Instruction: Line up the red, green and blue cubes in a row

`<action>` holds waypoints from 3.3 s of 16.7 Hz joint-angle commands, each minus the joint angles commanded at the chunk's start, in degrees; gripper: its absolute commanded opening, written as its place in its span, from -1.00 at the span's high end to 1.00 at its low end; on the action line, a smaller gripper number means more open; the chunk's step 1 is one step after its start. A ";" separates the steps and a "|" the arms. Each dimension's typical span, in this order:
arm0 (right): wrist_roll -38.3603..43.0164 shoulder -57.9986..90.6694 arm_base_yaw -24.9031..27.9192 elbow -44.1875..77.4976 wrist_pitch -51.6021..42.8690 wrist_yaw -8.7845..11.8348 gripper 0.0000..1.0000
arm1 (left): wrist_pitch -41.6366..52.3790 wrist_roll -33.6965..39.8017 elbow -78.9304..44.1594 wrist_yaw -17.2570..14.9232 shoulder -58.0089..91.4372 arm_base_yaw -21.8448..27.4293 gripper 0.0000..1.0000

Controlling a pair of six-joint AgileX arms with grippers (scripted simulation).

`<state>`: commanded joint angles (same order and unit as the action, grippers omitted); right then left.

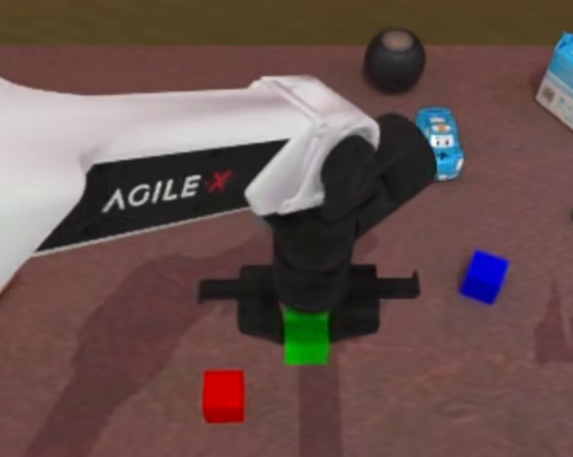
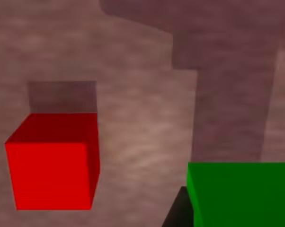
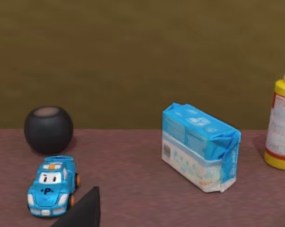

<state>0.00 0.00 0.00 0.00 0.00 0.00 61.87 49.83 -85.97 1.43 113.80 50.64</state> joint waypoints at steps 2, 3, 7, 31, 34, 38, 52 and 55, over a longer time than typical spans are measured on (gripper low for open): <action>0.00 0.00 0.00 0.00 0.00 0.00 -1.00 | -0.32 3.10 0.93 0.23 -1.19 2.61 1.00; 0.00 0.00 0.00 0.00 0.00 0.00 -1.00 | -0.41 3.75 1.14 0.28 -1.48 3.17 1.00; 0.00 0.00 0.00 0.00 0.00 0.00 -1.00 | -0.38 3.68 0.98 0.23 -1.26 3.02 1.00; 0.00 0.00 0.00 0.00 0.00 0.00 -1.00 | -14.90 3.59 10.27 0.25 3.86 3.08 -0.66; 0.00 0.00 0.00 0.00 0.00 0.00 -1.00 | -14.90 3.59 10.27 0.25 3.86 3.08 -1.00; 0.00 0.00 0.00 0.00 0.00 0.00 -1.00 | -14.90 3.59 10.27 0.25 3.86 3.08 -1.00; 0.00 0.00 0.00 0.00 0.00 0.00 -1.00 | -0.76 4.09 1.83 0.29 -1.80 2.36 -1.00; 0.00 0.00 0.00 0.00 0.00 0.00 -1.00 | -0.56 4.10 1.68 0.30 -1.92 2.33 -1.00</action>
<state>0.00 0.00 0.00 0.00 0.00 0.00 61.32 53.93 -84.29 1.73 111.88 52.98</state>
